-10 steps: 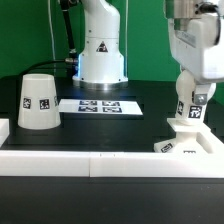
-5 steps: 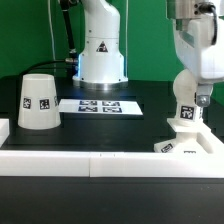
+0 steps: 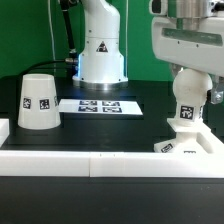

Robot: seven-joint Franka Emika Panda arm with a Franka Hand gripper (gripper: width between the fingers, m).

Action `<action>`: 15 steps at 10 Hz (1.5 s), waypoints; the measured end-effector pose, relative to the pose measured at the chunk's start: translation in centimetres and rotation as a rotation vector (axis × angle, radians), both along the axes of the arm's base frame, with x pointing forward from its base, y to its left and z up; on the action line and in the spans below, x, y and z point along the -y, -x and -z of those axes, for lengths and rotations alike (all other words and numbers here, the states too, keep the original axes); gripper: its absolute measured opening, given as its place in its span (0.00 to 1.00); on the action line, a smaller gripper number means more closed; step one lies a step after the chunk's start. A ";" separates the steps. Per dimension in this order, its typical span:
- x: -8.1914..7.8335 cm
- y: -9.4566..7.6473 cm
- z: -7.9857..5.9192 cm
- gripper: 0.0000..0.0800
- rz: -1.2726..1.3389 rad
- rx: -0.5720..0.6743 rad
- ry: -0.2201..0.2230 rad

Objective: Assemble lamp

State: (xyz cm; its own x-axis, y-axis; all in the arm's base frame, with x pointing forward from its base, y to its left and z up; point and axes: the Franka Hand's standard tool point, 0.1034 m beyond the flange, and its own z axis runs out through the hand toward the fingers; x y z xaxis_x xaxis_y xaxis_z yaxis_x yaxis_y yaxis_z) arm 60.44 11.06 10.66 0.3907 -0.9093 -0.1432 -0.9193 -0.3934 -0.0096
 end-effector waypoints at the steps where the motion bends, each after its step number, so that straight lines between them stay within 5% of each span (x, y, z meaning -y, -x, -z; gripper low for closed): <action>1: 0.0 0.0 0.0 0.87 -0.071 0.009 -0.003; 6: 0.7 -0.3 -0.2 0.87 -0.770 0.096 0.017; 15: 0.7 -0.4 -0.3 0.87 -1.475 0.156 0.012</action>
Offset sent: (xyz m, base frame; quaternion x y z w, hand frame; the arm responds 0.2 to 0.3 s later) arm 0.0000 0.0000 0.0000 0.0000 0.0000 -0.1296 0.9916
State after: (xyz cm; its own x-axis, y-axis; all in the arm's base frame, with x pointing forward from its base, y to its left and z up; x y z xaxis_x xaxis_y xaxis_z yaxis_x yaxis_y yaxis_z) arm 60.84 10.32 10.98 0.9503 0.3113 -0.0092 0.3103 -0.9489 -0.0581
